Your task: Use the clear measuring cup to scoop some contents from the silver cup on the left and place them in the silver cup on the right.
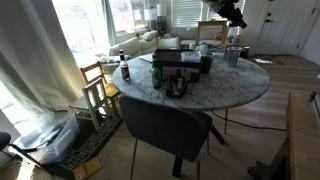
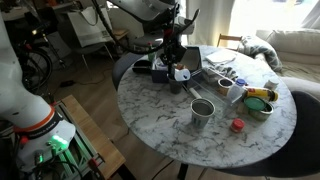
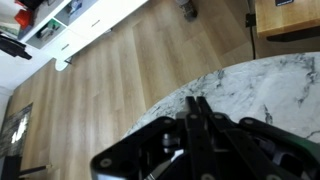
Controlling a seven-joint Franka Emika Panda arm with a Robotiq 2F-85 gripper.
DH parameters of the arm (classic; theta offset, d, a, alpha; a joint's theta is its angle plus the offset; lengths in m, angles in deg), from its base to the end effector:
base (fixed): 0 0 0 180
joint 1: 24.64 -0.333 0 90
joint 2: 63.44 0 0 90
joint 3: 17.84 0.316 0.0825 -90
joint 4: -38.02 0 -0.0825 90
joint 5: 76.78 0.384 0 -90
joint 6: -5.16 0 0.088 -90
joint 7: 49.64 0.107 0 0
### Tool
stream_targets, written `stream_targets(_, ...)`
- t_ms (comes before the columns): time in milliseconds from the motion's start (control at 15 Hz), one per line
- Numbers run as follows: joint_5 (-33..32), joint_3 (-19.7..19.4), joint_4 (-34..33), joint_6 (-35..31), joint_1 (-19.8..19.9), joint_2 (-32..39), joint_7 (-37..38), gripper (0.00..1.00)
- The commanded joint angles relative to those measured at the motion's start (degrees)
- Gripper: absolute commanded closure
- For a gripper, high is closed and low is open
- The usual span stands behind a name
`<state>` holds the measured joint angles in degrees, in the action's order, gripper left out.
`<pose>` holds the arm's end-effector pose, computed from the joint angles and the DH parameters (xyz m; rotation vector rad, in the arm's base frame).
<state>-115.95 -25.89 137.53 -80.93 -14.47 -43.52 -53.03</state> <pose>0.5382 -0.2450 0.3747 2.3875 -0.1205 -0.8786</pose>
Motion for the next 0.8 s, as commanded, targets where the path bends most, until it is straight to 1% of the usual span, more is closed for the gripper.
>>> stream_targets(0, 6.03, -1.42, 4.24, -6.51, 4.82, -3.96, -6.71, 0.99)
stream_targets(333, 15.3, -4.38, 2.98, -10.97, 9.93, -2.65, -16.83, 0.99)
stream_targets(733, 26.28, -5.14, 0.09, -15.67, 13.91, -0.01, -25.14, 0.99)
